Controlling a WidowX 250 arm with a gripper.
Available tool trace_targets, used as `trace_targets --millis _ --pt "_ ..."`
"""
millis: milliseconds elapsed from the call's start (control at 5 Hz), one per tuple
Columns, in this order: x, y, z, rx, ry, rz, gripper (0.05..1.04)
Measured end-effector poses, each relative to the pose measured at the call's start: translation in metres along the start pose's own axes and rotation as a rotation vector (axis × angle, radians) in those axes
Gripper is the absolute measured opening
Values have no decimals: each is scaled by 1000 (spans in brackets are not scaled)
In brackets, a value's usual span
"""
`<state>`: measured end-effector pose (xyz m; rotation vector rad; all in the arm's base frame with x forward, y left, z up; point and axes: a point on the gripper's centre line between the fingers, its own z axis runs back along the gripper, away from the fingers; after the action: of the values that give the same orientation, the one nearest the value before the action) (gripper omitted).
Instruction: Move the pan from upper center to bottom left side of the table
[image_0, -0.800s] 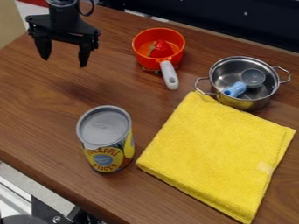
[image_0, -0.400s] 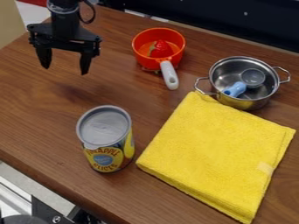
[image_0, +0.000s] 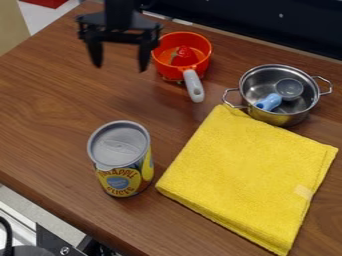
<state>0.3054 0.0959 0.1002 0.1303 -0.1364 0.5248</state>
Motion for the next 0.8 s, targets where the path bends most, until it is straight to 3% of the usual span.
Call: trace_targets --millis 200,400,600,800 --pt "0 -34 9 -91 -45 51 997" --pt "-9 -66 13 -160 -41 56 997" --pt "-10 -89 7 -164 -43 72 997" --pt "-9 -95 4 -136 -83 99 997"
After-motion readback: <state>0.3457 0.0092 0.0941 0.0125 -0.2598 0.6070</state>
